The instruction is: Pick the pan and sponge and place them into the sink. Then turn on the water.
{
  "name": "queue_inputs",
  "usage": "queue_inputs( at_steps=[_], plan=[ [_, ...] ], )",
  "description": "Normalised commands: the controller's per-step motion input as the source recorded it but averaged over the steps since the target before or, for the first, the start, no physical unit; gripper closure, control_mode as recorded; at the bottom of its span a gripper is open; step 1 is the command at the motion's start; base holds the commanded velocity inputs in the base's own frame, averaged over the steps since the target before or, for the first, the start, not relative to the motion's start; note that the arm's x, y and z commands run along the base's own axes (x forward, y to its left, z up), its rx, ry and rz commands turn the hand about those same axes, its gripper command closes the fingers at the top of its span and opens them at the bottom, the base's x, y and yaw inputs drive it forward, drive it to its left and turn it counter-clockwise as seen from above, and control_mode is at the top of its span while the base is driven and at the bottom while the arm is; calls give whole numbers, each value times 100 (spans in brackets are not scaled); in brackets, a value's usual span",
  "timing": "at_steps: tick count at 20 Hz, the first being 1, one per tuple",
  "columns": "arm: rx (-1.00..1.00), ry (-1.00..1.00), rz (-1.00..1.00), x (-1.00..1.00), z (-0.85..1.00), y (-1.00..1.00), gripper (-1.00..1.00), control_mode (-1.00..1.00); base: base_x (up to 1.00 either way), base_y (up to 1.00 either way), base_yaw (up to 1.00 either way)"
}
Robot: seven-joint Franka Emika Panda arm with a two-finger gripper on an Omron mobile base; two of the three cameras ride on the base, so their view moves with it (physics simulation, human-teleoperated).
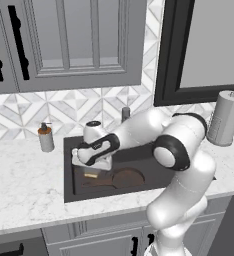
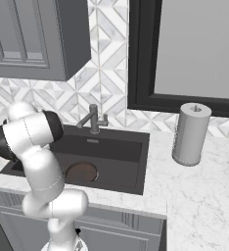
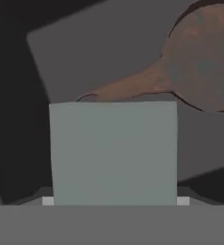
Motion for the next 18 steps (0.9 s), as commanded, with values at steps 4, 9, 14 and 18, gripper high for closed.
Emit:
queue_inputs(
  at_steps=[4, 9, 14, 18],
  plan=[
    [0, 0, -7, 37, -69, -91, 100, -100, 0, 0, 0],
    [0, 0, -2, 55, -67, -30, 100, -100, 0, 0, 0],
    [0, 0, 0, 60, -47, 17, 100, -100, 0, 0, 0],
    [0, 0, 0, 35, -31, 6, 100, -100, 0, 0, 0]
  ],
)
